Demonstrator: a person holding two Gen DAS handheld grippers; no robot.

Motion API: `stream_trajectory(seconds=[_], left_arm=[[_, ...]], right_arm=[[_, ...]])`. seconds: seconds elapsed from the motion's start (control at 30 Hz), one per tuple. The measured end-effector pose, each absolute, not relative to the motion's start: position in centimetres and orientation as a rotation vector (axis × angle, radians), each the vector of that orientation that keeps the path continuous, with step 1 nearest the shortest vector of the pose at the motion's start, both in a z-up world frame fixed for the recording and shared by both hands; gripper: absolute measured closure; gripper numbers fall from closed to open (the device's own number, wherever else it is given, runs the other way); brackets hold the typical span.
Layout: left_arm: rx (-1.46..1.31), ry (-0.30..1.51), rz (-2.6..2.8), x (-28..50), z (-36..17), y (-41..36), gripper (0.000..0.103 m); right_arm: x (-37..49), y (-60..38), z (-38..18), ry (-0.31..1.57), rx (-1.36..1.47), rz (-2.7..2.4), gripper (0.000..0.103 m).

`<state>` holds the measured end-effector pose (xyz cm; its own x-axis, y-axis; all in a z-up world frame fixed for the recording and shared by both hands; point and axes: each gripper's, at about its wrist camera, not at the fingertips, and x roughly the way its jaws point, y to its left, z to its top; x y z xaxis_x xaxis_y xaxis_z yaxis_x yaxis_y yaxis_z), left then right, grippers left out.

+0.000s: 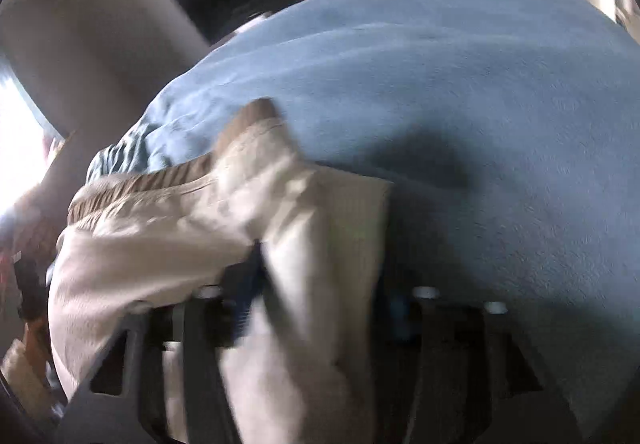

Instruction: Fold large clothes

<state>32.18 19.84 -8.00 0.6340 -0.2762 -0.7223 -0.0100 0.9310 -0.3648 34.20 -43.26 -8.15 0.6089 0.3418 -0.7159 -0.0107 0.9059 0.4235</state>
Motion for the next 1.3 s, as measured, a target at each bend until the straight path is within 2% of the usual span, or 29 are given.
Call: stream_trajectory(seconds=[0.03, 0.13, 0.17, 0.2, 0.27, 0.47, 0.6, 0.7, 0.77, 1.03, 1.3], left_arm=[[-0.342, 0.853, -0.126, 31.8, -7.5, 20.1, 0.022], [-0.294, 0.797, -0.095, 29.3, -5.7, 20.1, 0.021], [-0.27, 0.789, -0.082, 28.4, -5.1, 19.6, 0.02], [-0.238, 0.782, -0.069, 27.2, -4.3, 18.7, 0.013], [-0.183, 0.768, -0.041, 24.9, -3.2, 16.8, 0.007], [-0.048, 0.849, -0.069, 19.2, -2.9, 8.7, 0.007], [-0.028, 0.908, -0.032, 17.5, -4.1, 5.0, 0.007], [0.015, 0.881, 0.025, 16.7, -5.1, 3.2, 0.006], [0.033, 0.829, 0.048, 16.4, -5.2, 2.6, 0.007], [0.011, 0.824, -0.004, 22.4, -4.6, 1.3, 0.005], [-0.033, 0.922, 0.007, 32.1, -4.5, 1.1, 0.005]], right_arm=[[33.5, -43.6, -7.7, 0.884, 0.413, 0.184, 0.035], [31.0, -43.9, -5.0, 0.84, 0.348, 0.117, 0.033], [30.2, -43.3, -4.1, 0.826, 0.314, 0.113, 0.029], [29.2, -42.7, -3.1, 0.808, 0.285, 0.122, 0.026], [26.6, -40.7, -1.1, 0.775, 0.217, 0.134, 0.007], [21.5, -33.4, -0.5, 0.851, 0.039, 0.085, 0.007], [16.9, -30.3, -1.4, 0.805, -0.046, 0.177, 0.007], [15.6, -27.5, -2.8, 0.876, -0.171, 0.178, 0.007], [16.4, -25.9, -3.9, 0.884, -0.244, 0.162, 0.007], [23.4, -26.9, -3.7, 0.888, 0.013, 0.186, 0.007], [32.8, -25.2, -3.6, 0.922, 0.052, 0.159, 0.007]])
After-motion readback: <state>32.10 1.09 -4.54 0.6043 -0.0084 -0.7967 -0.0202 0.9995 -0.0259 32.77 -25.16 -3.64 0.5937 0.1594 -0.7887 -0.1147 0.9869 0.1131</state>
